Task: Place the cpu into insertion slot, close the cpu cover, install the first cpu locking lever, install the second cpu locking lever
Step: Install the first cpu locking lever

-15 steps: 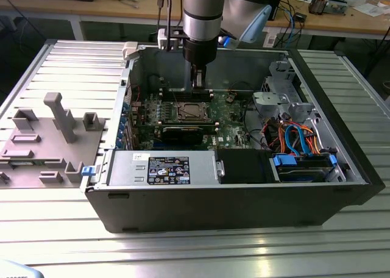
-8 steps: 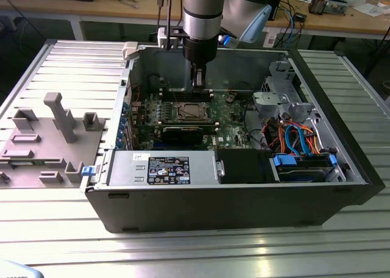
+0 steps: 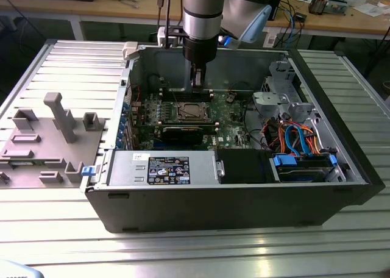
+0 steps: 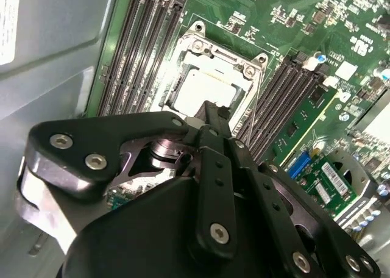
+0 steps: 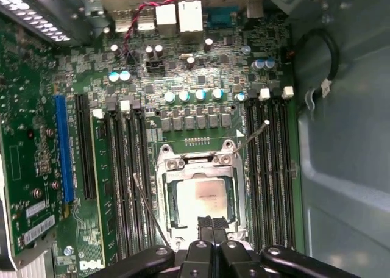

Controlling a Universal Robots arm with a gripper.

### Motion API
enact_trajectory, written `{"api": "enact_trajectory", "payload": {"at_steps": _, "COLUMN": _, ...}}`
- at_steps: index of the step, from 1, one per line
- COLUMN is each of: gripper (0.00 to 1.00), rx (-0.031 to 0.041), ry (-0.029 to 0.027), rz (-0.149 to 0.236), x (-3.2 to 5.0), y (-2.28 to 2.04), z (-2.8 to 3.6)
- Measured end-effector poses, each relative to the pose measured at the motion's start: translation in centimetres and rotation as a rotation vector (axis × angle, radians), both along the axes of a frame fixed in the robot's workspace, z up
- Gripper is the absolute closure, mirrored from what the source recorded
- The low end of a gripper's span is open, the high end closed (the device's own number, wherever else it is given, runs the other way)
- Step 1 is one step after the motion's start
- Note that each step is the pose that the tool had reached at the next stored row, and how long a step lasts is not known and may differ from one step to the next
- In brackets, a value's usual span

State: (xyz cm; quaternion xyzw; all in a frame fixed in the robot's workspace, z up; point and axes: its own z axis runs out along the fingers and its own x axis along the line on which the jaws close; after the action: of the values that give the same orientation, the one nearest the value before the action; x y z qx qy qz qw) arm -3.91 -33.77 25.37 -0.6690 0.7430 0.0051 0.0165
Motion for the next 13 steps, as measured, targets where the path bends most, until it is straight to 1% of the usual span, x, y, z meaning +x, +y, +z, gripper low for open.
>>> {"api": "enact_trajectory", "payload": {"at_steps": 3, "gripper": 0.89, "rx": 0.0001, "ry": 0.0, "rz": -0.062, "x": 0.0, "y": 0.0, "z": -0.01}}
{"api": "enact_trajectory", "payload": {"at_steps": 8, "gripper": 0.89, "rx": 0.0, "ry": 0.0, "rz": -0.128, "x": 0.0, "y": 0.0, "z": -0.04}}
{"api": "enact_trajectory", "payload": {"at_steps": 10, "gripper": 0.89, "rx": 0.0, "ry": 0.0, "rz": -0.163, "x": 0.0, "y": 0.0, "z": -0.05}}
{"api": "enact_trajectory", "payload": {"at_steps": 13, "gripper": 0.89, "rx": 0.0, "ry": 0.0, "rz": -0.195, "x": 0.0, "y": 0.0, "z": -0.06}}
